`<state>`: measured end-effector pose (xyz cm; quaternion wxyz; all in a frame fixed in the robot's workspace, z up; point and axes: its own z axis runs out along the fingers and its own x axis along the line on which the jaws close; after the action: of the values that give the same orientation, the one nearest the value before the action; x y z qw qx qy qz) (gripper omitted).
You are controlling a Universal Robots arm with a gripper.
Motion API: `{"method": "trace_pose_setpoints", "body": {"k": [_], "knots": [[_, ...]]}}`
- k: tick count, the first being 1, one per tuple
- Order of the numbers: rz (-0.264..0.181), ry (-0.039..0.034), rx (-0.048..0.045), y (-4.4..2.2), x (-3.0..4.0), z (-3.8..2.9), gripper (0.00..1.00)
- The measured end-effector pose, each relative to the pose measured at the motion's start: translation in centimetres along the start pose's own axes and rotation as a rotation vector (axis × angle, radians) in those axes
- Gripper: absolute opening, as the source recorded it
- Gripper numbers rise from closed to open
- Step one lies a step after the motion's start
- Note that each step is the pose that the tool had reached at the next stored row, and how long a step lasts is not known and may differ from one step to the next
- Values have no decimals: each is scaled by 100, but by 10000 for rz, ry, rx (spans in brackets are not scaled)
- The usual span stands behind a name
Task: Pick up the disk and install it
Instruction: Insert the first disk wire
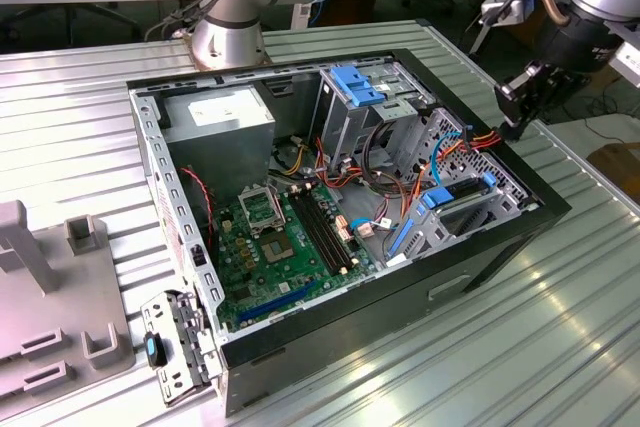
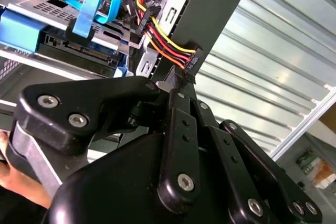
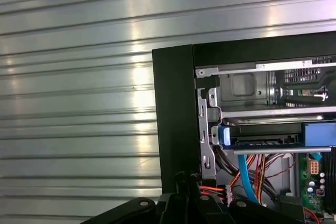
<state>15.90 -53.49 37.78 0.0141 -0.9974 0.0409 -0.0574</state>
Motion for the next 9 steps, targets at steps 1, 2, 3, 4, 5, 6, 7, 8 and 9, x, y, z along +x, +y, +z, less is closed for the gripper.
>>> {"method": "trace_pose_setpoints", "body": {"k": [1, 2, 3, 4, 5, 6, 7, 8, 9], "knots": [[123, 4, -14, 0, 0, 4, 11], [242, 8, -27, 0, 1, 8, 11], [358, 11, -39, 0, 3, 13, 11], [514, 17, -57, -1, 5, 18, 11], [569, 18, -63, -5, 5, 20, 11], [598, 20, -67, -19, 4, 22, 11], [608, 20, -69, -59, 2, 24, 11], [611, 20, -68, -105, 3, 26, 11], [613, 20, -69, -129, 8, 28, 17]]}}
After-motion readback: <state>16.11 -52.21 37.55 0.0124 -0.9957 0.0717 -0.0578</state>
